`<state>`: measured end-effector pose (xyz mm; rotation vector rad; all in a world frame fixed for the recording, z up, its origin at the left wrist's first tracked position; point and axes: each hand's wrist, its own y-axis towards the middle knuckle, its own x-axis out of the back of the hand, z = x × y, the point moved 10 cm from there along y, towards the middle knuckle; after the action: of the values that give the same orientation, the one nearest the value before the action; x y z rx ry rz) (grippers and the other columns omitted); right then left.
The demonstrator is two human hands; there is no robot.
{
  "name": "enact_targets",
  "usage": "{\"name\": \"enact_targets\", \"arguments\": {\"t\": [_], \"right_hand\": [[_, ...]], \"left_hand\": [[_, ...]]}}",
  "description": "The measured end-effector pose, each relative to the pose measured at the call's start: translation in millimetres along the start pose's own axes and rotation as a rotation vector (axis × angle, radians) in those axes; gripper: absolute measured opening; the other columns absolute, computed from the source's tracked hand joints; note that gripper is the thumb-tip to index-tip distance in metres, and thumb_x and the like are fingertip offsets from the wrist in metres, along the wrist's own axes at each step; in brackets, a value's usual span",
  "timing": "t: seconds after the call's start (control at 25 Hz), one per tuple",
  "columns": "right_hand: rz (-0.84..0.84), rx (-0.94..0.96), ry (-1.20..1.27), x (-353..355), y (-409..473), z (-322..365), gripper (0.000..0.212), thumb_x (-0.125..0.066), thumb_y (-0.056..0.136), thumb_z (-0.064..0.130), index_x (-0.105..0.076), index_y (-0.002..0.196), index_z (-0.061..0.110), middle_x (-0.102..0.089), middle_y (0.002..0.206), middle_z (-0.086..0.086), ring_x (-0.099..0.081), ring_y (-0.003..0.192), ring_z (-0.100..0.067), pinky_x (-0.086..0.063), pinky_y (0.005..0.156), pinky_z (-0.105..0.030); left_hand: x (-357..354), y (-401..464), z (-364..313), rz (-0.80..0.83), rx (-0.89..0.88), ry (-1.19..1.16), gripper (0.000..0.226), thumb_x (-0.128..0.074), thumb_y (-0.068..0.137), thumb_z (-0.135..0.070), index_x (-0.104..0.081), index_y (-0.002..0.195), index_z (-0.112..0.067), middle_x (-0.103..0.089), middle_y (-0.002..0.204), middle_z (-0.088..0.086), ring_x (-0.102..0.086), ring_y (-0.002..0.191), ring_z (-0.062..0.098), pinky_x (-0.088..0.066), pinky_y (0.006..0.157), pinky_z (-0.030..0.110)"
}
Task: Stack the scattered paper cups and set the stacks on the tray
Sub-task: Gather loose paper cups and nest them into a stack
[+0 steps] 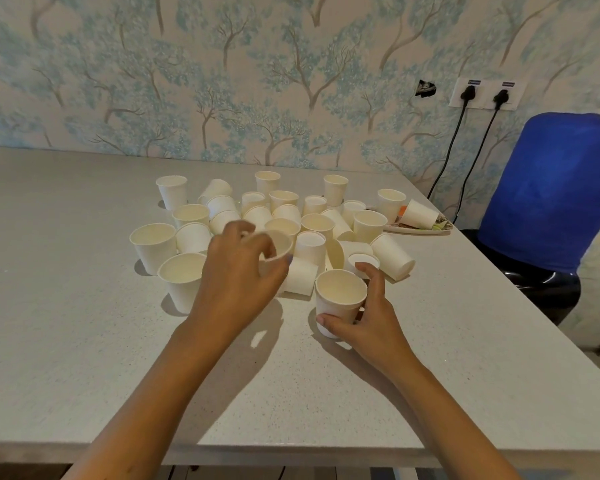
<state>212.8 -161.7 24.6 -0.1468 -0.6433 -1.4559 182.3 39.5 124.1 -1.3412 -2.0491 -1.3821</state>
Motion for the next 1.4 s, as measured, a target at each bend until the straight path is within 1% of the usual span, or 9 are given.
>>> {"name": "enact_targets", "arguments": {"t": [0.16, 0.28, 0.48, 0.64, 0.8, 0.92, 1.08, 1.28, 1.4], "right_hand": [[-0.02, 0.005, 0.037, 3.0, -2.3, -1.3, 0.098, -0.08, 0.059, 0.05, -0.013, 0.13, 0.053, -0.04, 0.125, 0.022, -0.049, 0.112, -0.006, -0.047, 0.089, -0.022], [-0.023, 0.008, 0.085, 3.7, -1.7, -2.3, 0.098, -0.081, 0.06, 0.048, -0.012, 0.129, 0.057, -0.049, 0.119, 0.034, -0.053, 0.109, 0.007, -0.048, 0.081, -0.01], [-0.016, -0.001, 0.105, 0.6, -0.1, -6.6, 0.106, -0.08, 0.062, 0.046, -0.001, 0.132, 0.06, -0.052, 0.106, 0.045, -0.056, 0.1, 0.014, -0.048, 0.069, -0.005], [-0.017, 0.022, 0.082, -0.5, 0.3, -4.0, 0.102, -0.075, 0.064, 0.045, -0.001, 0.133, 0.06, -0.058, 0.109, 0.034, -0.064, 0.096, 0.001, -0.055, 0.072, -0.016], [0.004, 0.069, 0.039, -2.9, -3.3, 3.6, 0.102, -0.081, 0.067, 0.039, -0.007, 0.137, 0.053, -0.049, 0.135, 0.01, -0.056, 0.115, -0.012, -0.052, 0.091, -0.03], [0.003, 0.057, 0.022, -2.4, -3.8, 2.1, 0.104, -0.083, 0.066, 0.038, -0.008, 0.137, 0.049, -0.04, 0.133, 0.018, -0.049, 0.116, -0.01, -0.047, 0.092, -0.027], [0.003, 0.038, 0.007, -3.7, -1.9, -0.1, 0.108, -0.084, 0.064, 0.04, -0.005, 0.137, 0.049, -0.036, 0.13, 0.022, -0.045, 0.116, -0.007, -0.045, 0.095, -0.029], [-0.004, 0.03, 0.014, -3.6, -0.8, -1.0, 0.107, -0.084, 0.063, 0.04, -0.006, 0.135, 0.053, -0.038, 0.128, 0.022, -0.046, 0.113, -0.006, -0.044, 0.091, -0.023], [-0.014, 0.026, 0.017, -1.6, -2.3, -1.9, 0.107, -0.085, 0.063, 0.04, -0.006, 0.133, 0.057, -0.038, 0.12, 0.035, -0.051, 0.107, 0.001, -0.042, 0.085, -0.013]], "left_hand": [[11.0, 8.8, -50.0, -0.092, -0.14, -0.332, 0.027, -0.064, 0.084, -0.045, -0.055, 0.08, -0.019, -0.052, 0.12, -0.001, -0.045, 0.113, 0.012, -0.039, 0.089, 0.025], [-15.3, 2.4, -82.0, 0.013, -0.255, -0.415, 0.029, -0.07, 0.082, -0.037, -0.054, 0.085, -0.014, -0.05, 0.112, 0.0, -0.046, 0.11, 0.01, -0.038, 0.086, 0.019], [-77.9, -19.9, -77.9, 0.249, -0.348, -0.154, 0.051, -0.052, 0.091, -0.045, -0.043, 0.137, -0.025, -0.042, 0.133, 0.001, -0.041, 0.12, 0.018, -0.04, 0.097, 0.034], [-99.6, -37.8, -68.7, 0.345, -0.409, 0.051, 0.058, -0.018, 0.097, -0.055, -0.031, 0.147, -0.028, -0.031, 0.153, 0.001, -0.021, 0.142, 0.019, -0.025, 0.112, 0.039], [-79.4, -30.1, -45.3, 0.318, -0.322, -0.016, 0.064, -0.005, 0.093, -0.063, -0.014, 0.15, -0.037, -0.012, 0.159, -0.006, 0.0, 0.146, 0.011, -0.008, 0.115, 0.041], [-33.0, -7.0, 16.6, 0.123, -0.092, 0.154, 0.06, -0.029, 0.096, -0.056, -0.023, 0.149, -0.029, -0.018, 0.158, 0.0, -0.009, 0.146, 0.02, -0.017, 0.112, 0.046], [1.5, -3.7, 98.2, 0.134, 0.24, 0.444, 0.068, -0.045, 0.089, -0.059, -0.03, 0.144, -0.022, -0.024, 0.152, 0.011, -0.023, 0.136, 0.036, -0.028, 0.102, 0.057], [1.0, -11.1, 110.7, 0.11, 0.297, 0.349, 0.061, -0.052, 0.088, -0.054, -0.046, 0.134, -0.015, -0.047, 0.132, 0.018, -0.048, 0.114, 0.039, -0.044, 0.09, 0.049], [11.5, -9.0, 95.6, -0.012, 0.246, 0.211, 0.053, -0.057, 0.088, -0.047, -0.051, 0.13, -0.016, -0.052, 0.128, 0.017, -0.051, 0.109, 0.035, -0.045, 0.086, 0.041]]}}
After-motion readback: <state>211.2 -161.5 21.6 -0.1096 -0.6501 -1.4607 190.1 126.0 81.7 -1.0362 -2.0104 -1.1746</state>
